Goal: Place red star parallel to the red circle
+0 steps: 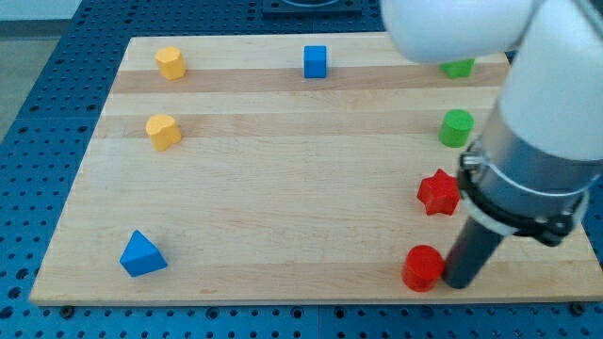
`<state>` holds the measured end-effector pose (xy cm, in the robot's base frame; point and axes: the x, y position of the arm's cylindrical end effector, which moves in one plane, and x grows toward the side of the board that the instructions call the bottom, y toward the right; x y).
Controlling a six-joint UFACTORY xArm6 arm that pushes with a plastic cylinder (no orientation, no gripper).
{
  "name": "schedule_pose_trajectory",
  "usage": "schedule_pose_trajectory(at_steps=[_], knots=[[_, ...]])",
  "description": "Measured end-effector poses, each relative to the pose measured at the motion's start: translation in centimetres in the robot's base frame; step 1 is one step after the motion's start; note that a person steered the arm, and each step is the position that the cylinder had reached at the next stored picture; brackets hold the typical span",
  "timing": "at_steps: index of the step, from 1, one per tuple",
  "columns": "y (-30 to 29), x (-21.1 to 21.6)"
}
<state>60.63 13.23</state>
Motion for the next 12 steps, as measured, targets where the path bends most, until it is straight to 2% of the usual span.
schedule_pose_trajectory(at_steps=[4, 5, 7, 8, 9, 11, 12], knots=[[-10.7, 0.0], [-6.3, -0.4], [-7.1, -6.5], [-8.9, -7.0], [-6.8, -11.1], [-2.4, -12.6], [-0.5, -11.6]])
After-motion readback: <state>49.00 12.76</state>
